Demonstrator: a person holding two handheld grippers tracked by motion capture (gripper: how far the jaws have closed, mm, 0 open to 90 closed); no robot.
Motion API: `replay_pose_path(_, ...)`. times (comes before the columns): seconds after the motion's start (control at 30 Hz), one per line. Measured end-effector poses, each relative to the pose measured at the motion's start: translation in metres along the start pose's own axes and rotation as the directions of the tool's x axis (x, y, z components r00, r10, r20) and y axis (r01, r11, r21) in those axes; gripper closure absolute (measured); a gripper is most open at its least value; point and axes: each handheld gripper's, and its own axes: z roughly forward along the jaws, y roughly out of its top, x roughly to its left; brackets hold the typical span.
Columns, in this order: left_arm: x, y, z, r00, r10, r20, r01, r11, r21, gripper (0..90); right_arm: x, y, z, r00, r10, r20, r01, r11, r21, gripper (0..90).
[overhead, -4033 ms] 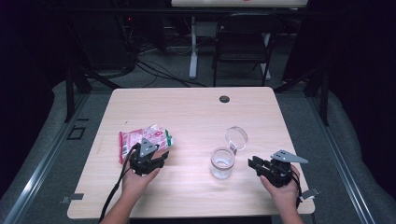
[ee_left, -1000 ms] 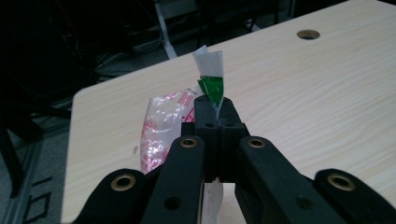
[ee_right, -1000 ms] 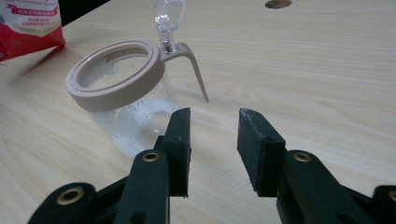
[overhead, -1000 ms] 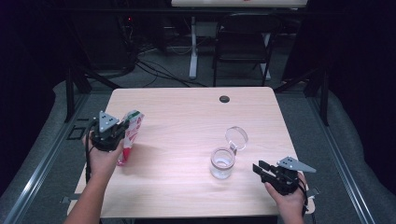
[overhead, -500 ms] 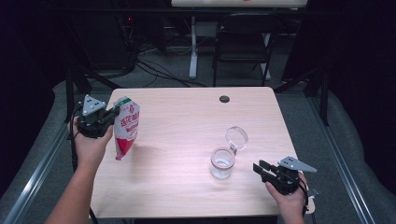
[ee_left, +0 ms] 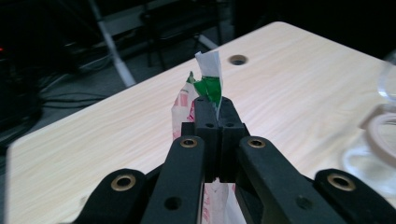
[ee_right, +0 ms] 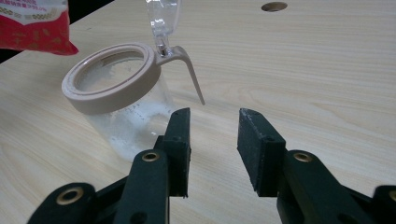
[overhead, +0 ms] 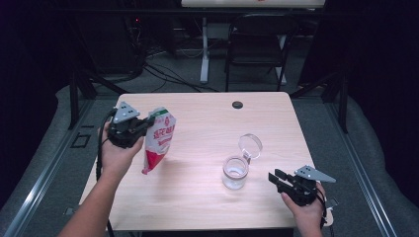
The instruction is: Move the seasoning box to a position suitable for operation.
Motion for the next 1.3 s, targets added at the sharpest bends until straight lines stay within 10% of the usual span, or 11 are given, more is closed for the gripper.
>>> replay_pose_path(0.43,-0.062,0.019,0.026,0.978,0.098,0.184,-0.096,0.9952,-0.02,90.0,-0.001,0.0,0.0,0.9991,-0.04,0.014,0.04,0.999,-0.012,59.5)
replay_pose_path(1.03,-0.079,0.004,0.038,0.9631,0.112,0.245,-0.113,0.9936,-0.012,90.0,0.004,0.002,0.001,0.9961,-0.087,0.013,0.087,0.996,-0.028,53.6)
replay_pose_path(1.3,-0.094,-0.016,0.031,0.9447,0.099,0.313,-0.086,0.9948,-0.056,90.0,0.015,0.007,-0.004,0.9856,-0.161,-0.051,0.156,0.984,-0.09,59.7)
